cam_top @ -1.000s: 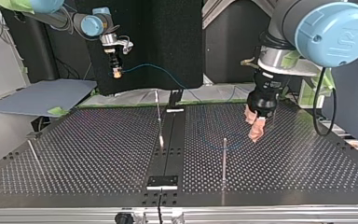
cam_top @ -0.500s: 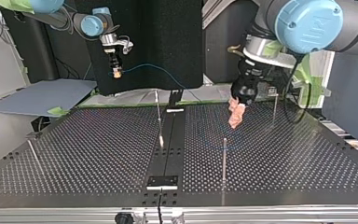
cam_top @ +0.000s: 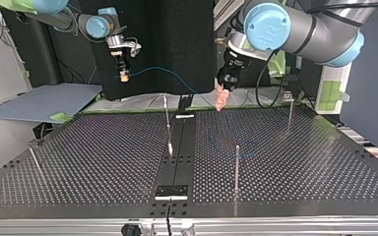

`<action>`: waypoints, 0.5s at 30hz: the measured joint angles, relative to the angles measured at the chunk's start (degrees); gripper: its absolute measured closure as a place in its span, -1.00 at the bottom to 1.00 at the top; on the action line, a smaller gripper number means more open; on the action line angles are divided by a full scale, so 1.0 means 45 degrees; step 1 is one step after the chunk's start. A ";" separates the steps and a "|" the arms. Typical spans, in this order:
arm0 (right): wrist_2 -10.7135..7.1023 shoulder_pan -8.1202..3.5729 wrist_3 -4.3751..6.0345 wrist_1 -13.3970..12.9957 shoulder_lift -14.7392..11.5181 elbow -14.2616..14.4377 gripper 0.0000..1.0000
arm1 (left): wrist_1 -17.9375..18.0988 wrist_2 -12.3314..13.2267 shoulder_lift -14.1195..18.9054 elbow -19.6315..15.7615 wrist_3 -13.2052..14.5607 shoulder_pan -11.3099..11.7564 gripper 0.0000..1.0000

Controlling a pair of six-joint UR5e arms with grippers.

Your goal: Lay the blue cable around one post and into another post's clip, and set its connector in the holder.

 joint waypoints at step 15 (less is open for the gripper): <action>0.0021 0.0038 0.0096 0.0021 0.0000 -0.0012 0.98 | 0.1971 -0.1759 -0.1972 -0.1972 -0.1945 -0.1972 -1.00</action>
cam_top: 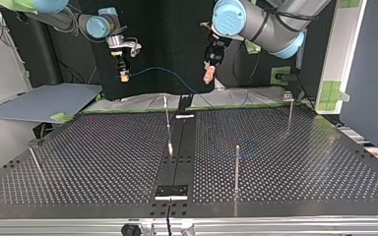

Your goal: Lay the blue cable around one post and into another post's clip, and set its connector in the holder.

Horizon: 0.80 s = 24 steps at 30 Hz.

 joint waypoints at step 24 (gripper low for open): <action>0.0000 0.0061 0.0005 0.0024 -0.0001 -0.0008 0.98 | 0.2937 -0.0614 -0.2931 -0.2463 -0.1343 -0.2930 -1.00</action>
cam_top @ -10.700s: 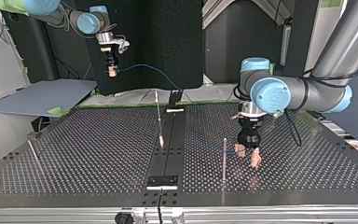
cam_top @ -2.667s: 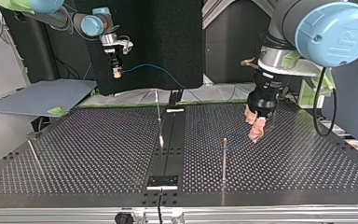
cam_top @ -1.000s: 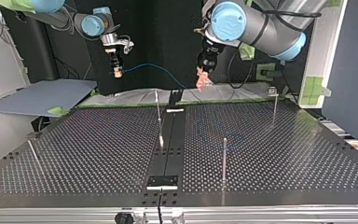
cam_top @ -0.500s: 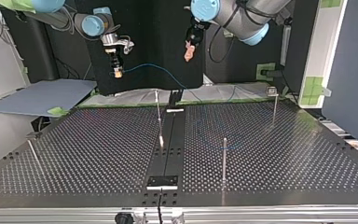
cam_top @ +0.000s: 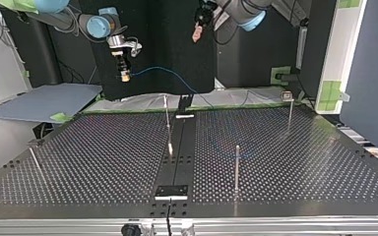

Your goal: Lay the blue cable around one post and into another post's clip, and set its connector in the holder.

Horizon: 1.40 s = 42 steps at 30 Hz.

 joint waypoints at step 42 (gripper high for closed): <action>-0.0111 0.0079 -0.0794 0.1566 -0.1081 -0.0096 0.98 | 0.5250 -0.1748 -0.3451 0.2368 -0.0474 0.0081 -1.00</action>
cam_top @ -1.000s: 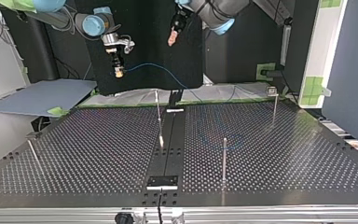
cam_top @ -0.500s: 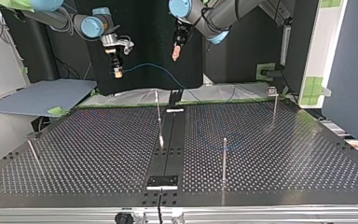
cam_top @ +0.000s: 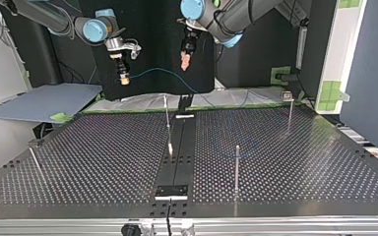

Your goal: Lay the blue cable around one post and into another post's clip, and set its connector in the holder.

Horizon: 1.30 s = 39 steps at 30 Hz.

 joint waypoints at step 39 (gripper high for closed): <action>-0.0084 0.0532 0.0322 0.1713 -0.1890 0.0137 0.98 | 0.4143 0.1100 -0.1723 0.0845 -0.2586 -0.0093 -1.00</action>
